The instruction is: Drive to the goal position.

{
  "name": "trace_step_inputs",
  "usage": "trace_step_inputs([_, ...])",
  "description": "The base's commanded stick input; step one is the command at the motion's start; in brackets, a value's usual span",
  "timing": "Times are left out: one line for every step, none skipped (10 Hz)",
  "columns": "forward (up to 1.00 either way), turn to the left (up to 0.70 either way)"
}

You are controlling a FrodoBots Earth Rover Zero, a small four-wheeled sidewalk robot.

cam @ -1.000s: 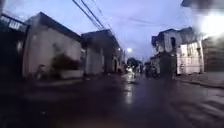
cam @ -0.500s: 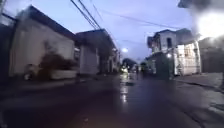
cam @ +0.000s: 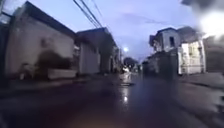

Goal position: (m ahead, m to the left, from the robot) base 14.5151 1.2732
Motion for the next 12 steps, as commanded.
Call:
trace_step_inputs([0.70,0.00])
trace_step_inputs([0.64,0.00])
trace_step_inputs([0.62,0.00])
trace_step_inputs([0.70,0.00])
trace_step_inputs([0.70,0.00])
trace_step_inputs([0.70,0.00])
trace_step_inputs([0.70,0.00])
trace_step_inputs([0.70,0.00])
trace_step_inputs([0.70,-0.07])
trace_step_inputs([0.70,-0.23])
trace_step_inputs([0.70,-0.35])
trace_step_inputs([0.70,-0.20])
